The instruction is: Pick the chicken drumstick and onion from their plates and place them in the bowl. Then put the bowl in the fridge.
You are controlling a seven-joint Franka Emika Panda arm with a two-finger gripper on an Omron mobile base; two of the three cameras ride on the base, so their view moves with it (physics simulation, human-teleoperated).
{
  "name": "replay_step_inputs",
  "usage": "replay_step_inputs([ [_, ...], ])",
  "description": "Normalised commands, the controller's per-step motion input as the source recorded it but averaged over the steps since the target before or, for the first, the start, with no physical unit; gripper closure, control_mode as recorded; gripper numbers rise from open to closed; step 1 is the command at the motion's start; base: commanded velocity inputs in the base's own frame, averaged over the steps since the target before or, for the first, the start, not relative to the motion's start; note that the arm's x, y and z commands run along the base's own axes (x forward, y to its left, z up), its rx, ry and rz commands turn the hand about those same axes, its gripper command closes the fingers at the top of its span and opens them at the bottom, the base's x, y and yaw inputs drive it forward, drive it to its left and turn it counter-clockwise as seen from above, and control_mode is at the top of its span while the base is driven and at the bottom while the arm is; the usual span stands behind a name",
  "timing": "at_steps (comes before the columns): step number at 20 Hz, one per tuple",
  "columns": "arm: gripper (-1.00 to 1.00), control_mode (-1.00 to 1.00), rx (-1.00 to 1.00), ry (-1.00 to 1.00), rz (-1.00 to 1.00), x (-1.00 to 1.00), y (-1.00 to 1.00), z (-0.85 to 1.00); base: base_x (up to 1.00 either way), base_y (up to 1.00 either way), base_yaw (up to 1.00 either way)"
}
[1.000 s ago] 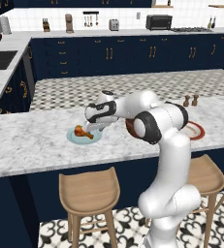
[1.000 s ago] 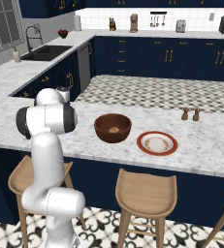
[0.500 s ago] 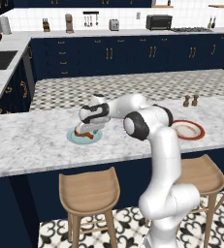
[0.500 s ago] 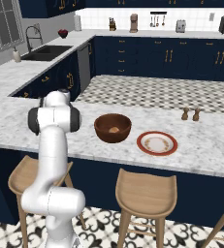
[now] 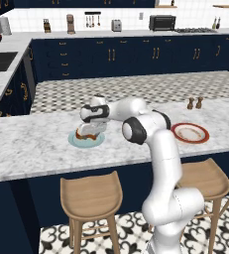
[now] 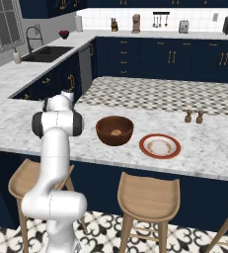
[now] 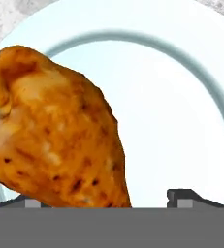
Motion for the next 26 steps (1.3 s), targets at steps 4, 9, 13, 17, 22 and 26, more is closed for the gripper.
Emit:
replay_step_inputs([
  [4,1.00,-1.00,0.00,0.05,0.01,0.00,0.02,-0.17,0.00,0.00,0.00],
  [9,1.00,-1.00,0.00,-0.02,0.01,-0.20,0.02,0.04,0.00,0.00,0.00],
  [13,1.00,-1.00,0.00,-0.13,0.00,-0.60,-0.16,0.61,0.00,0.00,0.00],
  [17,1.00,-1.00,0.00,-0.13,-0.03,-0.47,-0.42,0.81,0.00,0.00,0.00],
  [22,1.00,-1.00,0.00,-0.01,-0.07,-0.62,-0.91,0.42,0.00,0.00,0.00],
  [26,1.00,-1.00,-0.04,0.00,-0.10,-0.52,-0.78,0.15,0.00,0.00,0.00],
])
